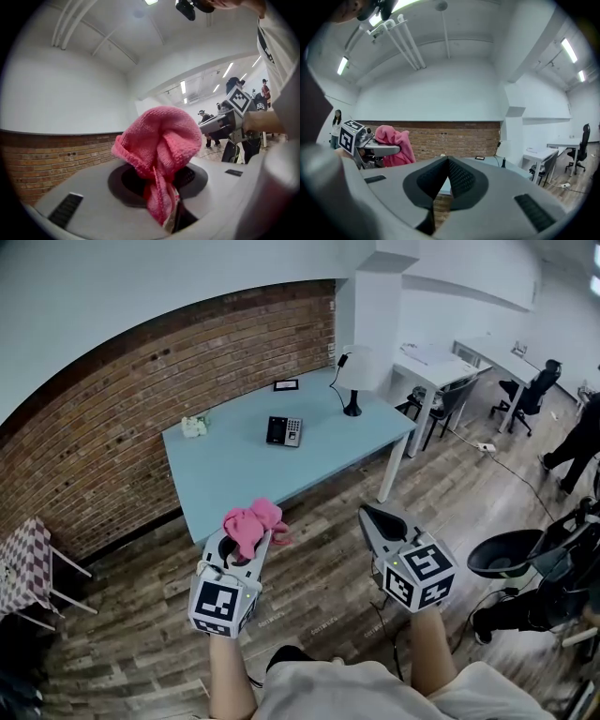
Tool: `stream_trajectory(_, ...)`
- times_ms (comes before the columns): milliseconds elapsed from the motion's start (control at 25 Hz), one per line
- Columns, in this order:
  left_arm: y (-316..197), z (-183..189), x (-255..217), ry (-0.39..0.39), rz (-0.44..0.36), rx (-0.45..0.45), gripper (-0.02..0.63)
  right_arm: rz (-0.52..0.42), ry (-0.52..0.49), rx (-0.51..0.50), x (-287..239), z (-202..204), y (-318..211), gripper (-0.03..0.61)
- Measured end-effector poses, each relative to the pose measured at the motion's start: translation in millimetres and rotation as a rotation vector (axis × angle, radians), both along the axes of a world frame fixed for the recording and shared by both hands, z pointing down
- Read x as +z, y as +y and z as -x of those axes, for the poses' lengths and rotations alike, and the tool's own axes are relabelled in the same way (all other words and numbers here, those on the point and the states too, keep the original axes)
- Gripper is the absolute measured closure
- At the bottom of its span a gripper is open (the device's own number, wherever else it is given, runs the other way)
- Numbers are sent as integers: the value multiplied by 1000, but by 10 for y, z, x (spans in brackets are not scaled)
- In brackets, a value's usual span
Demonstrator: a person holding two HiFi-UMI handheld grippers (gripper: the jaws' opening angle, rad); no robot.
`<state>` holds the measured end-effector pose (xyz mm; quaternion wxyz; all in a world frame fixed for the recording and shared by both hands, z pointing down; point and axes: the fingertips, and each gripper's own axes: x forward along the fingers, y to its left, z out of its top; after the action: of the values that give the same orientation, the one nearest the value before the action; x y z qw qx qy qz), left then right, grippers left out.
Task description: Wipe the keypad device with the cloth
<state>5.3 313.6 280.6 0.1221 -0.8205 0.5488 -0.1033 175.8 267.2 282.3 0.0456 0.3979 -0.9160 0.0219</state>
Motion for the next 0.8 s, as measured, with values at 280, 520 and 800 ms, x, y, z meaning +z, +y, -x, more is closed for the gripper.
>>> stream_trajectory(280,-230,-92,121,3,29,-19,473,-44,141,-65,163,-18,-123,558)
stream_trajectory(520,-653,-76,282,-7,33,3,474,-4,58,-78,235,70,-508,557)
stream_trajectory(800,-1515,317,287,3,29,7,472,-22,58,-67,184,406,-1333,558)
